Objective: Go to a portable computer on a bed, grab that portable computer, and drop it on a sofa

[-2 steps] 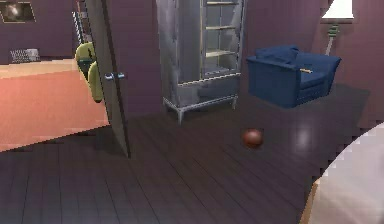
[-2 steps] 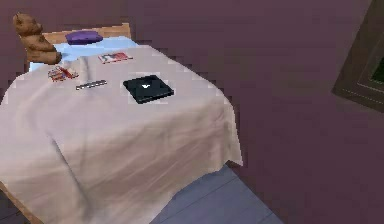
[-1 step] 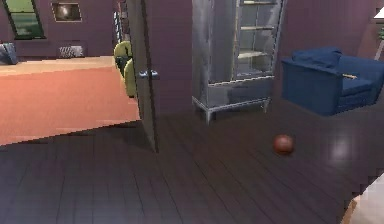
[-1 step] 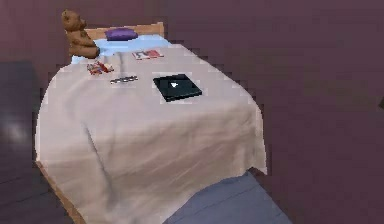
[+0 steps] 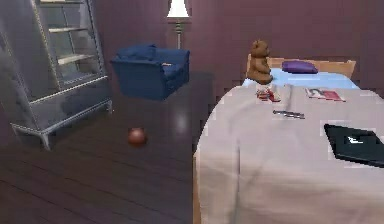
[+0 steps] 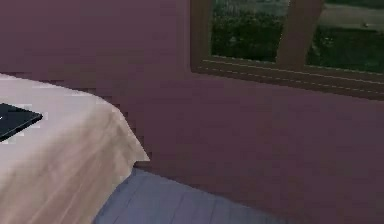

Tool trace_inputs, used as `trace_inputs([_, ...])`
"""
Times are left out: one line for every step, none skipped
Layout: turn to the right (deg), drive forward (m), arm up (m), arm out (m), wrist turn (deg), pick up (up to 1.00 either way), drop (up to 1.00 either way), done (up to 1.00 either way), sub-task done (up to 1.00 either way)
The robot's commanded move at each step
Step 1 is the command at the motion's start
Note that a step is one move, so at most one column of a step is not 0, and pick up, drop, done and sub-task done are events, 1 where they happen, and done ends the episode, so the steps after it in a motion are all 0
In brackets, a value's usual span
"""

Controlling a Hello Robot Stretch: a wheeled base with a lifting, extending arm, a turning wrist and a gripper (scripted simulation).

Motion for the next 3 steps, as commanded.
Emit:
trace_inputs([45.0, 0.00, 0.00, 0.00, 0.0, 0.00, 0.00, 0.00, 0.00])
trace_inputs([18.0, 0.00, 0.00, 0.00, 0.0, 0.00, 0.00, 0.00, 0.00])
trace_inputs([0.0, 0.85, 0.00, 0.00, 0.0, 0.00, 0.00, 0.00, 0.00])
